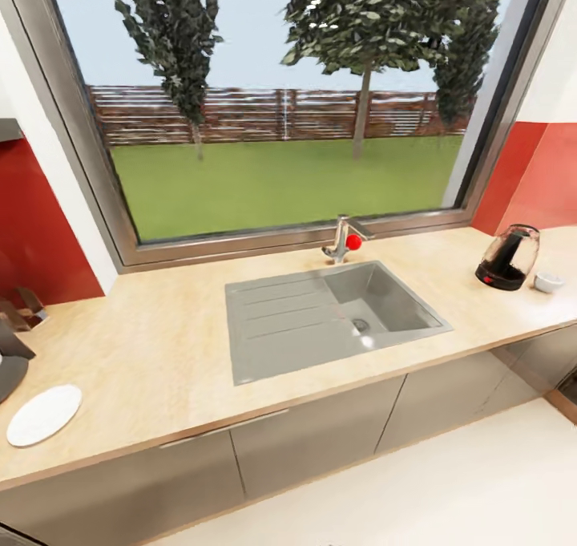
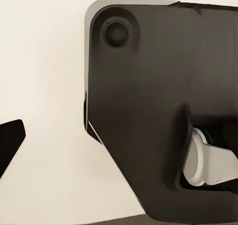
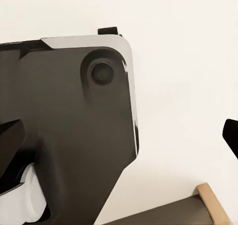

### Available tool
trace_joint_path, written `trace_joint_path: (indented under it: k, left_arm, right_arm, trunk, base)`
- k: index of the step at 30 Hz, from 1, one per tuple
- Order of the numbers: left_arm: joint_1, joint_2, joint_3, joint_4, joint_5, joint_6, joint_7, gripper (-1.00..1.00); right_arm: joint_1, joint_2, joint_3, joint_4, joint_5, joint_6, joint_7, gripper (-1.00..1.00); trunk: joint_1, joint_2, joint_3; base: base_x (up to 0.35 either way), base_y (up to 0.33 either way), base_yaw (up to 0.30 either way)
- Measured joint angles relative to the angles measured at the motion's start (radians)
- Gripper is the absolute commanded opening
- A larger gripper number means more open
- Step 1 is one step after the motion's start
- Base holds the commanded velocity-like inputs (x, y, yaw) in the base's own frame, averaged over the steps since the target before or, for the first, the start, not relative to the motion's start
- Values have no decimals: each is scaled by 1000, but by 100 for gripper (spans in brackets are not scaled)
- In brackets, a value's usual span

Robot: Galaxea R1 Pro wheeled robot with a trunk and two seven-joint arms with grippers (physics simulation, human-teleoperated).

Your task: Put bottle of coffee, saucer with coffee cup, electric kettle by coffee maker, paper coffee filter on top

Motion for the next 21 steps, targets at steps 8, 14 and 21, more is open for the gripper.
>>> trace_joint_path:
  k: [8, 14, 21]
  left_arm:
    - [0, 1, 0, 0, 0, 0, 0, 100]
    - [0, 2, 0, 0, -1, 0, 0, 100]
    - [0, 1, 2, 0, 2, 0, 0, 100]
  right_arm:
    - [0, -1, -2, -1, 0, 0, 0, 100]
    - [0, 0, -2, -1, 0, -1, -1, 100]
    - [0, -1, -2, -1, 0, -1, -1, 100]
  trunk:
    - [0, 0, 0]
    - [0, 0, 0]
    - [0, 0, 2]
  base:
    - [0, 0, -261]
    - [0, 0, -263]
    - [0, 0, -265]
